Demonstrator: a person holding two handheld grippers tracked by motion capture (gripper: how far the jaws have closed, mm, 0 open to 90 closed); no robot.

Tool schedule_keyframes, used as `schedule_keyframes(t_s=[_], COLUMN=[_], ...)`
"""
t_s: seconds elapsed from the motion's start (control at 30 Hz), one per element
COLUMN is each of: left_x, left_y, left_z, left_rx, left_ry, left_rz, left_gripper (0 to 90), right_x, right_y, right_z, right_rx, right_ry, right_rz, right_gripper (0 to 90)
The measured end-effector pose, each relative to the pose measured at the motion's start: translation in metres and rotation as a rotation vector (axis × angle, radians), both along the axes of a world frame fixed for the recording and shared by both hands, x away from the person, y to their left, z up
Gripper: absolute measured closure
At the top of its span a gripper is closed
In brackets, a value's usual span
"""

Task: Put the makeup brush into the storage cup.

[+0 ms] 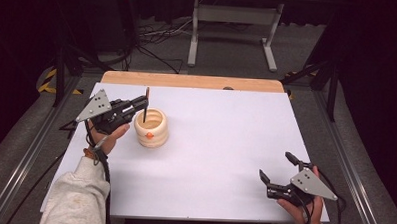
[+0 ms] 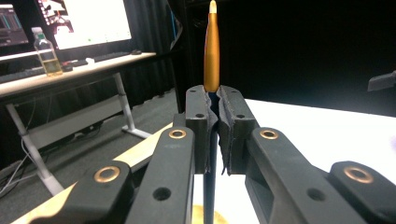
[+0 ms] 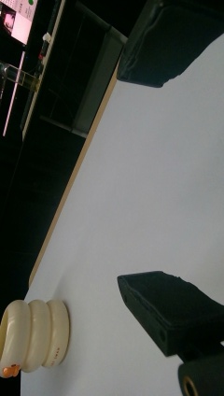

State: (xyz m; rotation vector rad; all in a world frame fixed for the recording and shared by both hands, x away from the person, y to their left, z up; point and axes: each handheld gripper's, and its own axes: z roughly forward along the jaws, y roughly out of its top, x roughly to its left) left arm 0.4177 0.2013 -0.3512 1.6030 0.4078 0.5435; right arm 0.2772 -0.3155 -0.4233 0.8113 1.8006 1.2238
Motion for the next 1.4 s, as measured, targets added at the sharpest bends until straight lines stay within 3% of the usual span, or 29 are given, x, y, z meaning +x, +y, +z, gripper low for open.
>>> schedule_keyframes(t_s=[0.23, 0.37, 0.53, 0.77, 1.0, 1.4], left_x=[0.011, 0.018, 0.025, 0.026, 0.027, 0.025], left_y=[-0.004, -0.007, -0.006, -0.009, -0.012, -0.011], left_z=[-0.01, -0.014, -0.021, -0.026, -0.037, -0.039], left_rx=[-0.01, 0.018, 0.003, 0.007, 0.037, 0.047], left_ry=[0.015, 0.033, 0.052, 0.06, 0.076, 0.084], left_rz=[-0.006, -0.006, -0.008, -0.01, -0.013, -0.013], left_gripper=[83.4, 83.4, 83.4, 83.4, 83.4, 83.4], right_x=[-0.001, 0.0, -0.001, -0.001, -0.001, -0.001], right_y=[0.001, 0.002, 0.003, 0.002, 0.002, 0.003], right_z=[0.0, -0.001, -0.001, -0.001, -0.001, -0.001], right_rx=[-0.005, -0.009, -0.015, -0.013, -0.014, -0.018], right_ry=[-0.002, 0.001, 0.0, 0.0, 0.0, 0.0], right_rz=[0.003, 0.008, 0.008, 0.007, 0.007, 0.006], right_gripper=[4.2, 4.3, 4.4, 4.4, 4.4, 4.5])
